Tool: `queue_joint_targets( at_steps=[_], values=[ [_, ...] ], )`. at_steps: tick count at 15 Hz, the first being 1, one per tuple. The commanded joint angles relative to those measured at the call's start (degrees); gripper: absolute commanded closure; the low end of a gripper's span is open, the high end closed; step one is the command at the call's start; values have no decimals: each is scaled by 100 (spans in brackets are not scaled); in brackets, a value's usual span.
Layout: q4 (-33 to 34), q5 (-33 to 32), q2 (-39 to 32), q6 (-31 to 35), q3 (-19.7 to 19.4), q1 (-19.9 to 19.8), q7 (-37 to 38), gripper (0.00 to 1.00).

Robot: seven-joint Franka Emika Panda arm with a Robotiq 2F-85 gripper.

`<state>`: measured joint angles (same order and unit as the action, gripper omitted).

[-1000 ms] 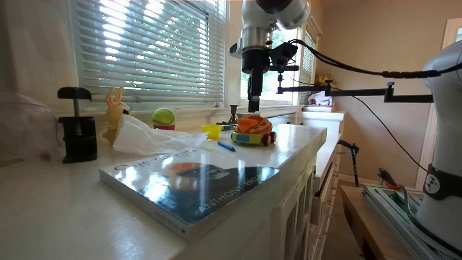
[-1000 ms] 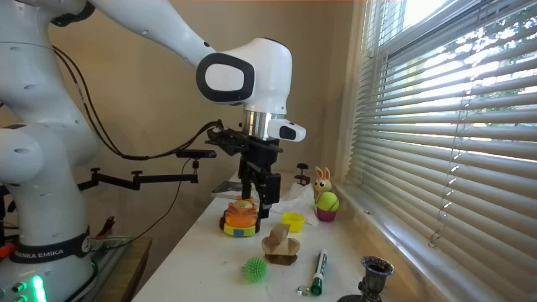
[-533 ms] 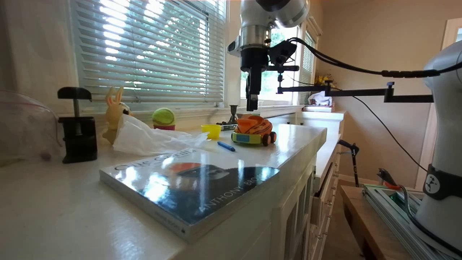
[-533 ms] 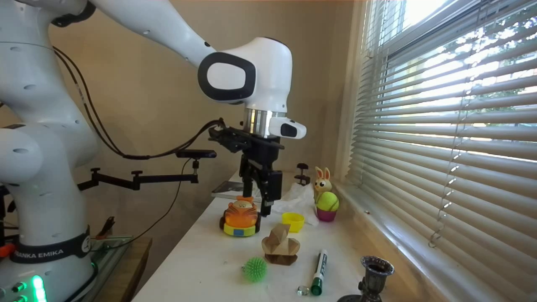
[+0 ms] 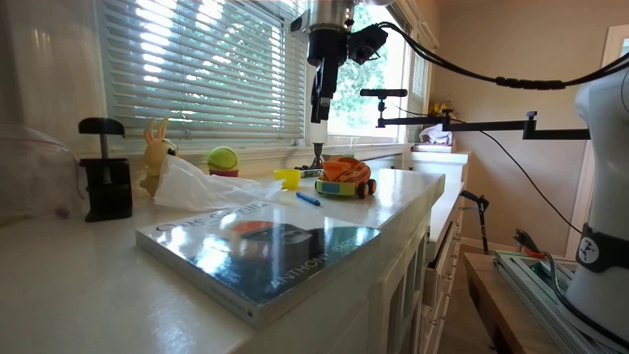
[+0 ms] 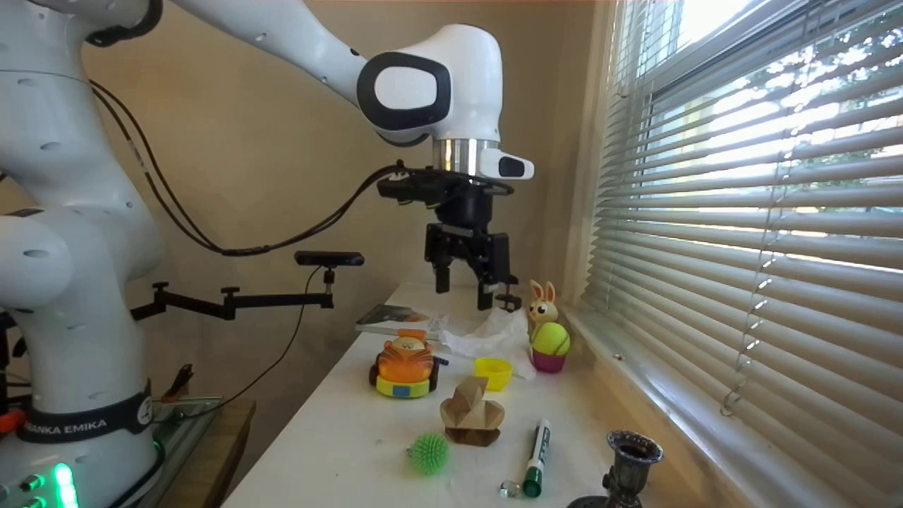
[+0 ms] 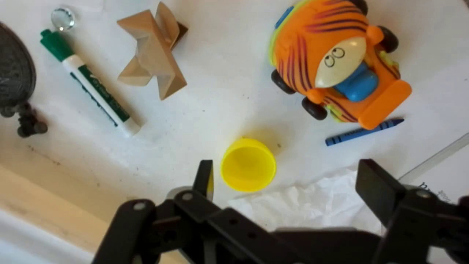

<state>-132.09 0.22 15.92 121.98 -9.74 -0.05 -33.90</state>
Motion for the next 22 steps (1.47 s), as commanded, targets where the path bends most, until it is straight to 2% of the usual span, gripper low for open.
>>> queue_joint_targets(
  at_steps=[1,10,17,20,22],
  values=[
    [531,-261,-136,-177,142,-4,-200,0],
    [1256,-875,-440,625,504,55,-94,0],
    [1513,-1080,-710,1449,809,126,11,0],
    [1375,-1129,-609,1980,868,107,207,0],
    [1361,-957,-612,1795,831,143,17,0]
  ],
)
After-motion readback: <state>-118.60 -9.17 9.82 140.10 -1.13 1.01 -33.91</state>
